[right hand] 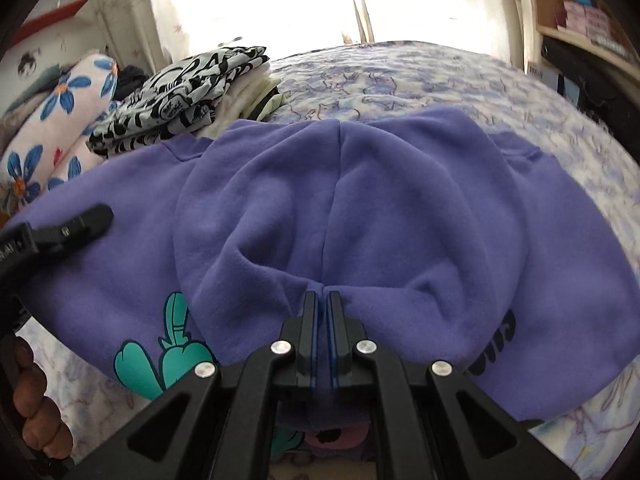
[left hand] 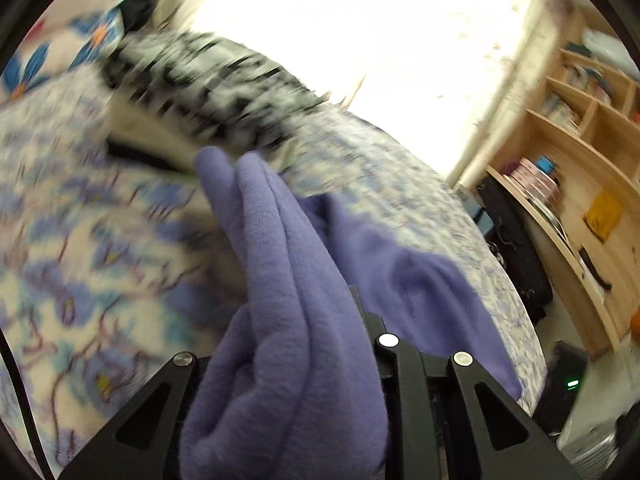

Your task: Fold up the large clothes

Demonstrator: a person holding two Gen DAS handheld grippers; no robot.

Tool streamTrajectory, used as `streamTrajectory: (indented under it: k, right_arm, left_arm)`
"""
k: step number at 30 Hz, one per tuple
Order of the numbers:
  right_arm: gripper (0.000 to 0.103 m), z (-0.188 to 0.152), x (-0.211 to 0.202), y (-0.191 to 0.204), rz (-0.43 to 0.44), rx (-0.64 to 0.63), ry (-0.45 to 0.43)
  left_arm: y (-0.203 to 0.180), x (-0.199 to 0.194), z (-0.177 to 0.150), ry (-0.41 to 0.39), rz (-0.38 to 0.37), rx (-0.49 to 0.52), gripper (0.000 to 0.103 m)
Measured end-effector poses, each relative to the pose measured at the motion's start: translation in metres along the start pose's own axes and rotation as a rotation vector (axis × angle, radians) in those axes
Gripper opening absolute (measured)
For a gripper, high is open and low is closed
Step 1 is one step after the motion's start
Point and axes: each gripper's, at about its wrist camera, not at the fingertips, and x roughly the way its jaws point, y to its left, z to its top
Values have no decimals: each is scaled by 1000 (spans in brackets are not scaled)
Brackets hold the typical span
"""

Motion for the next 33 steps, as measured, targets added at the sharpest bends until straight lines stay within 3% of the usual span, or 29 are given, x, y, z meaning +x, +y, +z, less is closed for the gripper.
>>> streamTrajectory:
  k: [9, 14, 21, 25, 33]
  right_arm:
    - [4, -7, -11, -26, 114, 130, -8]
    - [3, -14, -17, -56, 225, 268, 3]
    - [4, -35, -47, -98, 348, 450, -22]
    - [6, -53, -73, -118, 298, 469, -28]
    - [6, -71, -126, -176, 106, 522, -117]
  left_arm:
    - [-124, 8, 13, -28, -46, 259, 18]
    - [-190, 23, -3, 2, -71, 411, 18]
    - [-251, 48, -28, 56, -81, 522, 19]
    - [-270, 60, -39, 94, -67, 558, 20]
    - [-303, 90, -76, 195, -49, 633, 20]
